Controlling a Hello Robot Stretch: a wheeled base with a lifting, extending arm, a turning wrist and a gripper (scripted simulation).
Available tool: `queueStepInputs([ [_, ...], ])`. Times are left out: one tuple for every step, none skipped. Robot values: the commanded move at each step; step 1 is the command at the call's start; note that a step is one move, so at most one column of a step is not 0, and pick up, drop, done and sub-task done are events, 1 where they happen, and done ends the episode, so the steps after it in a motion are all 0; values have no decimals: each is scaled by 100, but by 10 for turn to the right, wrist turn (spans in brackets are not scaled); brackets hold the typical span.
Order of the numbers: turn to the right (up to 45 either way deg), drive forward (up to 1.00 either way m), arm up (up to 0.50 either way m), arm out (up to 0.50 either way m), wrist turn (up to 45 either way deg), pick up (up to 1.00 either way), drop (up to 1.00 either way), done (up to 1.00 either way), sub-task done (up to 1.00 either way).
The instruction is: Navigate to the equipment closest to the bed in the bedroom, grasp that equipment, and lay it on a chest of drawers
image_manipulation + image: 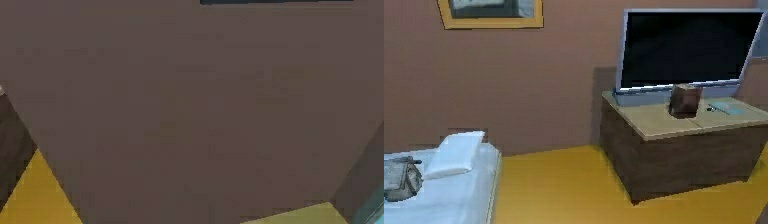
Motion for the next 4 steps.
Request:
queueStepInputs([
  [0, 60, 0, 0, 0, 0, 0, 0, 0],
  [-240, 0, 0, 0, 0, 0, 0, 0, 0],
  [0, 60, 0, 0, 0, 0, 0, 0, 0],
  [450, 0, 0, 0, 0, 0, 0, 0, 0],
])
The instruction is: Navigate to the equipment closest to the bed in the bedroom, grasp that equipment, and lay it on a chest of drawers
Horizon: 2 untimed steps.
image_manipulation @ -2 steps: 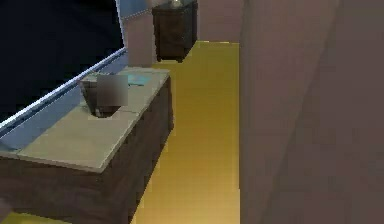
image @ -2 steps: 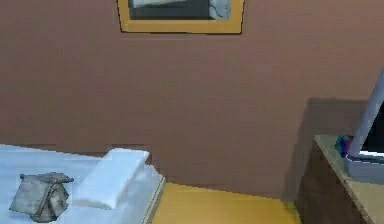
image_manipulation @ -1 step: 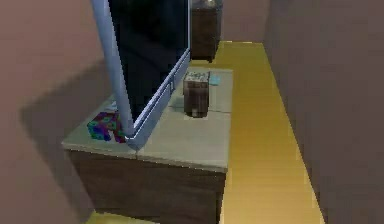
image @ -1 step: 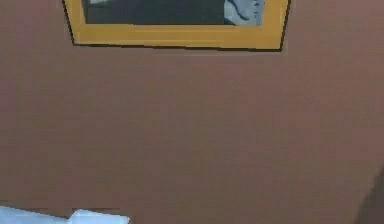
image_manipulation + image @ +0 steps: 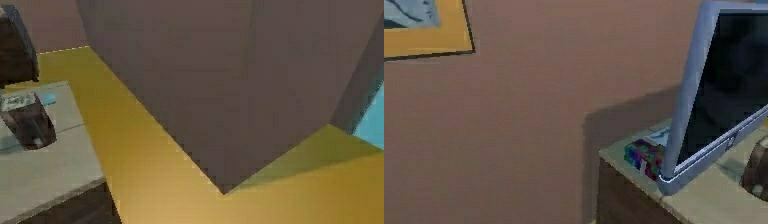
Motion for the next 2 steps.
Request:
queueStepInputs([
  [450, 0, 0, 0, 0, 0, 0, 0, 0],
  [450, 0, 0, 0, 0, 0, 0, 0, 0],
])
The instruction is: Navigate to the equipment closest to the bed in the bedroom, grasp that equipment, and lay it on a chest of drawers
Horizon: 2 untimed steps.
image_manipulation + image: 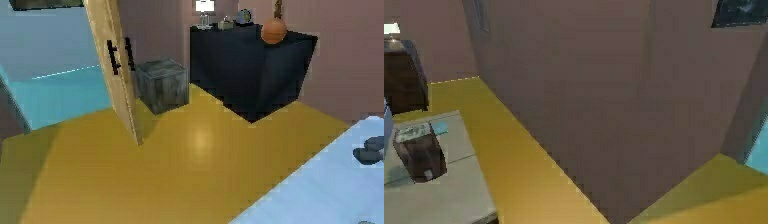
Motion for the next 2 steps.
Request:
queueStepInputs([
  [390, 0, 0, 0, 0, 0, 0, 0, 0],
  [0, 60, 0, 0, 0, 0, 0, 0, 0],
])
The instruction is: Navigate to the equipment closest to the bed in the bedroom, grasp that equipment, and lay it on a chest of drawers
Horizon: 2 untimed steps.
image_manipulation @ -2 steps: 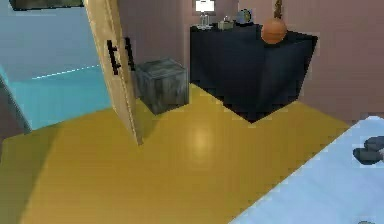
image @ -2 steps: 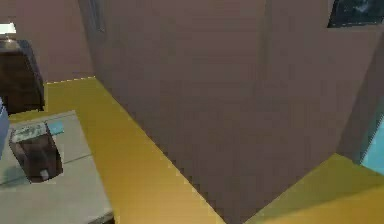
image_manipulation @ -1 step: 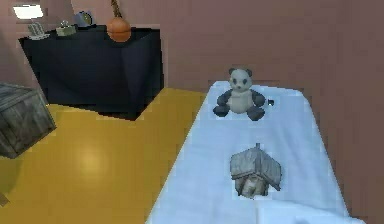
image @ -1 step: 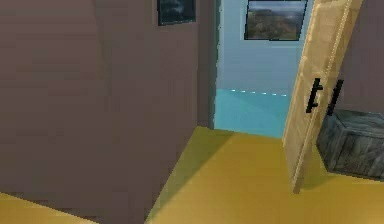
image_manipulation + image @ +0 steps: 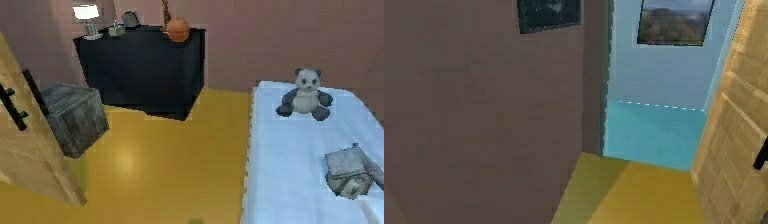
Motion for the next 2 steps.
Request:
queueStepInputs([
  [450, 0, 0, 0, 0, 0, 0, 0, 0],
  [150, 0, 0, 0, 0, 0, 0, 0, 0],
])
